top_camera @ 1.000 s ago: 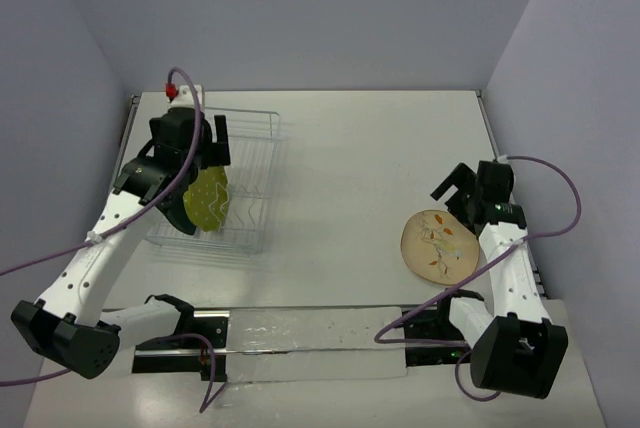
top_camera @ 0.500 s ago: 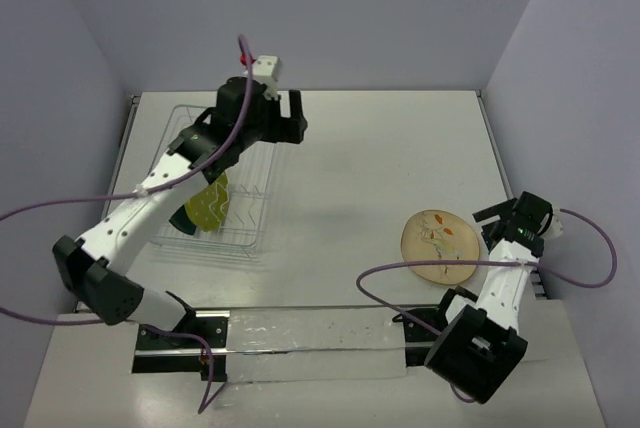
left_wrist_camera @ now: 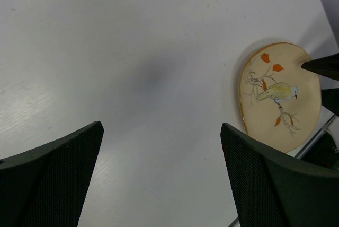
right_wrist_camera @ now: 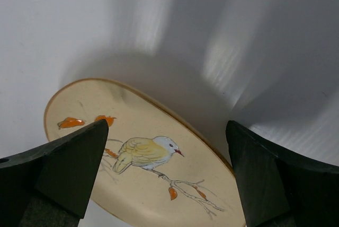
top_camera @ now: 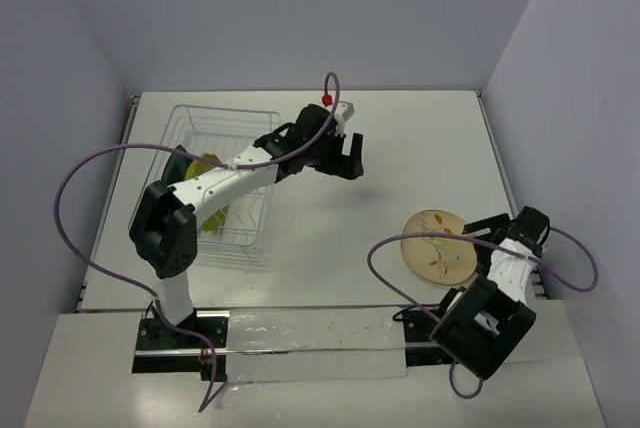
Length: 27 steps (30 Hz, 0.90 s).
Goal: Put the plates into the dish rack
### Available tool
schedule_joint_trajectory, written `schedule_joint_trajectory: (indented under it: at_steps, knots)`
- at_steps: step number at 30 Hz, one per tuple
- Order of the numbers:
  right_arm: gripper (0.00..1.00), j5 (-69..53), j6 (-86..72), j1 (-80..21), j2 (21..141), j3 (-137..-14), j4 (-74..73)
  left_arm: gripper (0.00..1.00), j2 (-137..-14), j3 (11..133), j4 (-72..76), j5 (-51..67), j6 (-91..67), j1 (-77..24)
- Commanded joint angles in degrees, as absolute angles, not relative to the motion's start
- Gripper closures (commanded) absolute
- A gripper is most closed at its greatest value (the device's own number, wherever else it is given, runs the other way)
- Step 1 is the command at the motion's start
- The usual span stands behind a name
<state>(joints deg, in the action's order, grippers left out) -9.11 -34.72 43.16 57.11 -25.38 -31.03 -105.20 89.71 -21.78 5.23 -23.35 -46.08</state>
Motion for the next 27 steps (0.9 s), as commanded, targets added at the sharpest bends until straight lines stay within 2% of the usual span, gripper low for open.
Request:
schedule_joint_trajectory:
  at_steps: [1,7,12,15,18,21,27]
  knots:
    - [0.00,-15.66,-33.14,41.52,61.25,-24.47,-26.24,0.01,-109.28,88.99,-14.68,11.24,-28.41,-48.70]
    - [0.00,-18.44,-32.87,35.38,63.59,-23.81,-25.22,0.01,-116.53,86.57,-5.81,18.21,-36.47,-51.99]
    - [0.01,-20.42,-32.78,33.47,62.64,-23.32,-24.32,0.01,-120.72,88.15,-5.56,15.95,-38.69,-55.97]
    - [0.05,-18.67,-32.96,31.75,61.80,-23.46,-25.12,0.03,-121.98,87.99,-5.63,14.18,-40.39,-57.46]
    - [0.00,-18.19,-33.31,30.94,61.08,-23.29,-25.14,0.05,-122.17,86.99,-5.35,13.01,-42.54,-58.19]
    - [0.00,-18.16,-33.48,30.94,61.06,-23.29,-25.15,0.11,-123.17,83.87,-1.62,13.96,-45.10,-58.79]
    - [0.00,-19.78,-33.09,30.26,62.41,-22.68,-24.52,0.22,-126.48,85.35,-1.28,13.21,-46.80,-60.34]
